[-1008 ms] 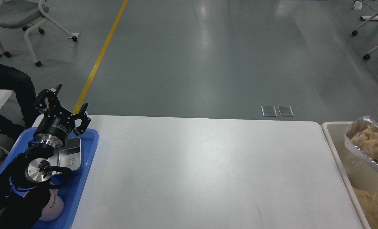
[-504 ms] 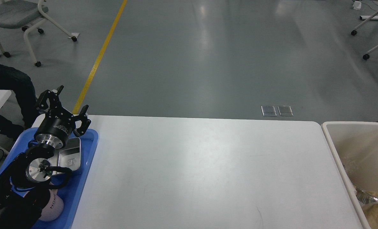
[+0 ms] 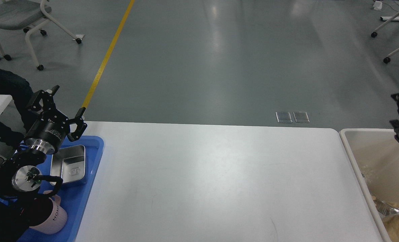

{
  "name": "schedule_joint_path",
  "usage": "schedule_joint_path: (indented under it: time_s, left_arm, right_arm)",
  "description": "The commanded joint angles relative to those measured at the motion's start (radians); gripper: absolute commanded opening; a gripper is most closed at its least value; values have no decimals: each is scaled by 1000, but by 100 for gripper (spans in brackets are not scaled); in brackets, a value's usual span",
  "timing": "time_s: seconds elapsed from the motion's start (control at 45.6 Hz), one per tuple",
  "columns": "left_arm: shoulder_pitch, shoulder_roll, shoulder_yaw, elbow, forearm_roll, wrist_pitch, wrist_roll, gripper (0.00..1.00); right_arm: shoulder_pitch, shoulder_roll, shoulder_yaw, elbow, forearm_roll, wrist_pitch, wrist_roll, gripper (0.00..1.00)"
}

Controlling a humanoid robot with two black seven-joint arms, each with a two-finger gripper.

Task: Tidy desktop

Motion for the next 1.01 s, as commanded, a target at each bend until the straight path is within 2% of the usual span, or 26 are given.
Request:
schedule_joint_path:
  time_s: [0.0,0.131,0.285,0.46,0.613,0.745,0.986]
  left_arm:
    - [3,-3,-12,-2,-7,-3,-2,96]
    - [6,-8,-22,-6,-15,1,-3,96]
    - [58,-8,-60,-26,-67,-2,-2,96]
    - [118,-8,-100,-65,-73,-2,1,96]
    - [165,-8,-134,-114,-87,0,3,96]
    - [168,-8,-137,-117,-94,8,18,96]
    - [168,-8,-138,-117,-94,9,20,96]
  right_arm:
    - [-3,119,326,7,24,4,-7,100]
    - [-2,230,459,40,26,3,-7,100]
    - [-16,314,548,173,29,13,-7,100]
    - [-97,416,591,304,81,75,-10,100]
    - [-166,440,592,353,124,99,-10,100]
    - [-210,436,589,402,124,101,-10,100]
    - [-267,402,604,437,124,101,-10,100]
